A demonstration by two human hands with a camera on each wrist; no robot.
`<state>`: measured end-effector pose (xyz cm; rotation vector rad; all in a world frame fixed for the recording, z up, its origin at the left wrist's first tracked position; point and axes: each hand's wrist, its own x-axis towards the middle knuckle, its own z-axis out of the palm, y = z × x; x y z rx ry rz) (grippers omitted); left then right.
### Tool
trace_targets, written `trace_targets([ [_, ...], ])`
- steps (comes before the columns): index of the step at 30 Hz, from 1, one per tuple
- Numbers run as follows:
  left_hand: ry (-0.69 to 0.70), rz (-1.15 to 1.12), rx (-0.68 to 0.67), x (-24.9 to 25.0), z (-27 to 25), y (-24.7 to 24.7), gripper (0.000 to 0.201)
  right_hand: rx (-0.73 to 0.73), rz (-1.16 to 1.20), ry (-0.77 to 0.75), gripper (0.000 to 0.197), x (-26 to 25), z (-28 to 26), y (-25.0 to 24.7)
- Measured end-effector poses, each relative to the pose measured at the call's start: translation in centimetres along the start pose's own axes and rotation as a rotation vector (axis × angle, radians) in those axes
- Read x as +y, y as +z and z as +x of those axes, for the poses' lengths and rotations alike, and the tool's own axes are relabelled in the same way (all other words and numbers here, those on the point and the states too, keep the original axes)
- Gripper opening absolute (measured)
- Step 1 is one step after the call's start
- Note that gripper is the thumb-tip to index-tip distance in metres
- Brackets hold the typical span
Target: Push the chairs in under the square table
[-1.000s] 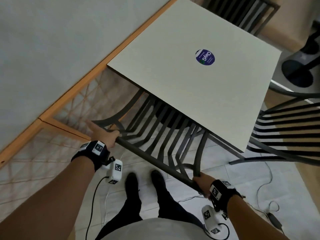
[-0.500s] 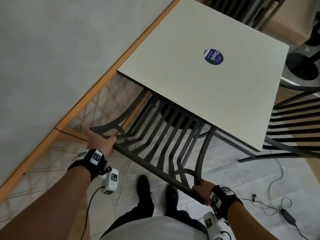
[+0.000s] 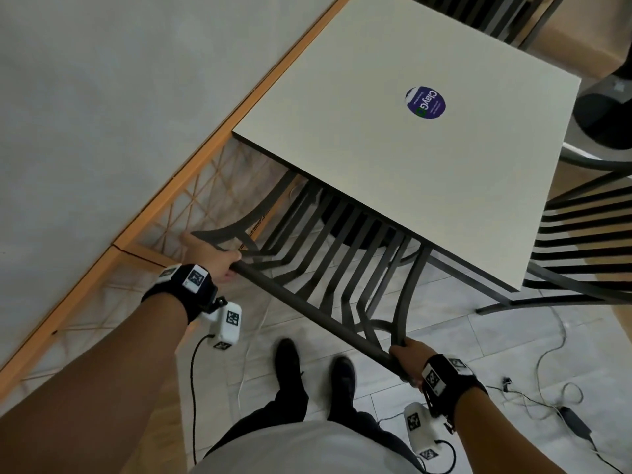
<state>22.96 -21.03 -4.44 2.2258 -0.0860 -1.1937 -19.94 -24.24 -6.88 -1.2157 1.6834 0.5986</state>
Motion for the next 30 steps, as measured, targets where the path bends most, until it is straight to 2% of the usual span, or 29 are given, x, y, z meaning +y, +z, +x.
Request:
trace_targets([
  [2, -0.009, -0.006, 0.005, -1.3, 3.8, -0.3, 0.084, 0.003, 0.011, -0.005, 0.025, -0.3, 0.4, 0.1],
  [4, -0.018, -0.009, 0.01, -1.6, 4.5, -0.4, 0.085, 0.011, 0.04, -0.003, 0.023, -0.2, 0.8, 0.1],
  [7, 0.037, 0.011, 0.002, -0.3, 0.4, 0.0, 0.081, 0.044, 0.06, 0.002, 0.02, 0.1, 1.0, -0.1],
  [10, 0.088, 0.036, 0.034, 0.9, -3.4, 0.8, 0.042, 0.062, 0.043, 0.01, 0.018, 0.6, 1.0, -0.6],
  [13, 0.106, 0.03, 0.054, 1.3, -5.1, 1.3, 0.037, 0.075, 0.03, 0.019, 0.017, 0.8, 0.7, -1.1],
  [17, 0.082, 0.02, 0.035, 1.2, -5.5, 1.1, 0.049, 0.06, 0.034, 0.009, 0.023, 0.9, 0.7, -1.1],
  [20, 0.129, 0.067, 0.059, 1.0, -5.7, 1.0, 0.046, 0.047, -0.024, -0.003, 0.024, 0.6, 0.4, -1.4],
  [24, 0.195, 0.095, 0.06, -0.4, -5.4, 0.1, 0.057, 0.105, -0.178, -0.016, 0.031, -0.2, -1.1, -2.3],
  [27, 0.232, 0.015, 0.049, -1.7, -4.8, -1.0, 0.099, 0.186, -0.254, -0.057, 0.033, -0.6, -3.0, -3.0],
  [28, 0.25, -0.009, 0.048, -1.9, -5.0, -1.4, 0.097, 0.215, -0.249, -0.085, 0.036, -0.5, -3.4, -3.3],
  [30, 0.265, -0.022, 0.108, -3.9, -6.0, -2.4, 0.077, 0.233, -0.249, -0.13, 0.04, -0.1, -4.3, -4.0],
])
